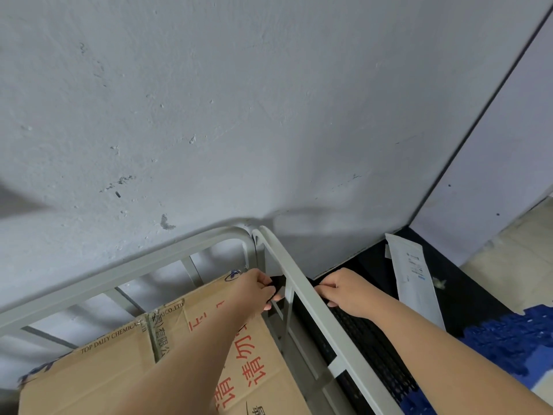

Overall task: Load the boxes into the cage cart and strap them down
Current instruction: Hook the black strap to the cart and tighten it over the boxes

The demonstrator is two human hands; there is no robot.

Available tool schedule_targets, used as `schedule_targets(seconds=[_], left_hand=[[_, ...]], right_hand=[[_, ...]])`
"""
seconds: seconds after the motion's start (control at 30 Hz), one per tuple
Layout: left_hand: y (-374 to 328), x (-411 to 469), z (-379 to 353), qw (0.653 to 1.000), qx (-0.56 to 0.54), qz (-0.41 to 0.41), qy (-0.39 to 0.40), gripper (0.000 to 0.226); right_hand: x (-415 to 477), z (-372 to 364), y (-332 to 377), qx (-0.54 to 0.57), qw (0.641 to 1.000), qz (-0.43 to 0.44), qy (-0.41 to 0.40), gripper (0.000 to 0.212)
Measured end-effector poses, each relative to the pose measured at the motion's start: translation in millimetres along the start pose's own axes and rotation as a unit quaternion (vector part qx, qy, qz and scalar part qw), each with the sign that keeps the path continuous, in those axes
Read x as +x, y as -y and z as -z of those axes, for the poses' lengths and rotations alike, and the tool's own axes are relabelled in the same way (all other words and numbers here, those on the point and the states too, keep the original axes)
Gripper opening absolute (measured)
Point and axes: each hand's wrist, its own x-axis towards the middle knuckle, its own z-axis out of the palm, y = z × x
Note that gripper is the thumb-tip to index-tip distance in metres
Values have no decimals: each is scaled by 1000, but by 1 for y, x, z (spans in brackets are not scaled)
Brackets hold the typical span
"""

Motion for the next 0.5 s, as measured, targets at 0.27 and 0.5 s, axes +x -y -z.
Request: schedule_targets(seconds=[0.27, 0.5], left_hand=[[19, -50, -16, 976, 158, -143, -42, 20], [23, -52, -56, 963, 200, -169, 63, 38]], right_hand=[[-26, -12, 9, 67, 996, -61, 3, 38], [-36, -24, 24, 270, 943, -189, 44, 45]])
